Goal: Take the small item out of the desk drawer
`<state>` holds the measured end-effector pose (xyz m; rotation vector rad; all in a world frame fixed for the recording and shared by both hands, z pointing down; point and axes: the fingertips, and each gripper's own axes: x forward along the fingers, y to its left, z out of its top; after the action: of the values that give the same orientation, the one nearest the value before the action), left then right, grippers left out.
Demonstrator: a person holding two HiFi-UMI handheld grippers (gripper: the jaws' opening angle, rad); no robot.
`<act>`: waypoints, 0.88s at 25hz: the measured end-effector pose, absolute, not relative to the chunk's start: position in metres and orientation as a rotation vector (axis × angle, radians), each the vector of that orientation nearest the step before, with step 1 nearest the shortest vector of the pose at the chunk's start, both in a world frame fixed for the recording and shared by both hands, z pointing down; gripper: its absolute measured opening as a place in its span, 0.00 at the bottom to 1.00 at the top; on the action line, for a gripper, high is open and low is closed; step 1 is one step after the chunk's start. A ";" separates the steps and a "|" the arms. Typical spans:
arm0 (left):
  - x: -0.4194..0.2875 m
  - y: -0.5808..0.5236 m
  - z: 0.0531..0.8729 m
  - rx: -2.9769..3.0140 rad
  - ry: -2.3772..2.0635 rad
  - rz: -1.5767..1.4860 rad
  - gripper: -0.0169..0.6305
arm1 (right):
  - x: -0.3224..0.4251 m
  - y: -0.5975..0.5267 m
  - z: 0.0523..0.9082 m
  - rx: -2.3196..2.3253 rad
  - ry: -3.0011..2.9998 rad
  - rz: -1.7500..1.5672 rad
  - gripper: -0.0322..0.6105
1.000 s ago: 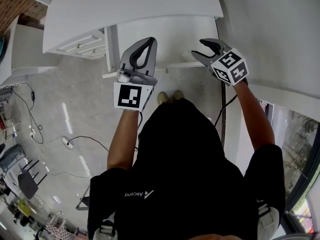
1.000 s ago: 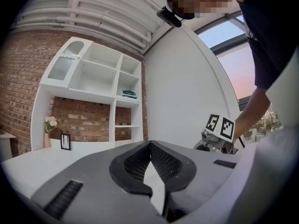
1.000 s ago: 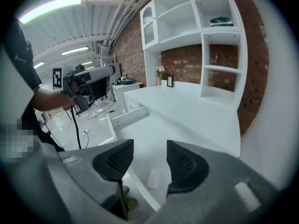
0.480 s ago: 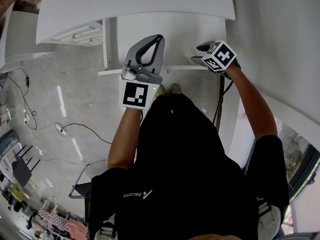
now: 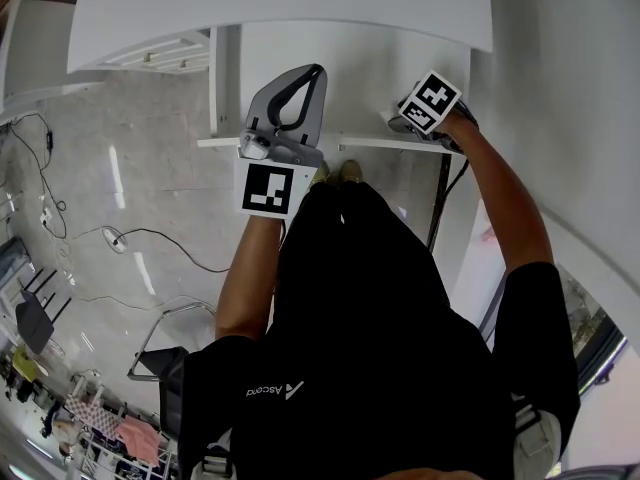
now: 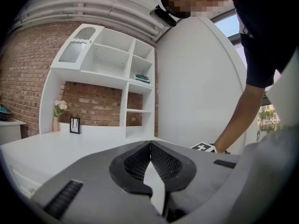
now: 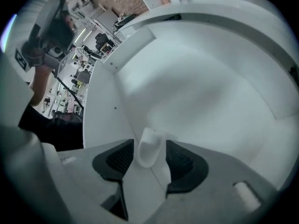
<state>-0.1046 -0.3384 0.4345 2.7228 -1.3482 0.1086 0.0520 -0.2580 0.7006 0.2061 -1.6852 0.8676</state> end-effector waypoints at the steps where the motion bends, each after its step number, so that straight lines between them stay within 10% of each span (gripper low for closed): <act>1: -0.106 -0.340 0.436 2.717 -1.354 0.111 0.02 | 0.052 -0.257 0.704 0.202 -1.672 0.881 0.38; 22: -0.120 -0.337 0.450 2.658 -1.396 0.162 0.02 | 0.053 -0.249 0.726 0.152 -1.586 0.932 0.31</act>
<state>-0.1204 -0.3365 0.4496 2.6584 -1.3961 0.1619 0.0525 -0.2489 0.7257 0.1515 -1.5855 0.9319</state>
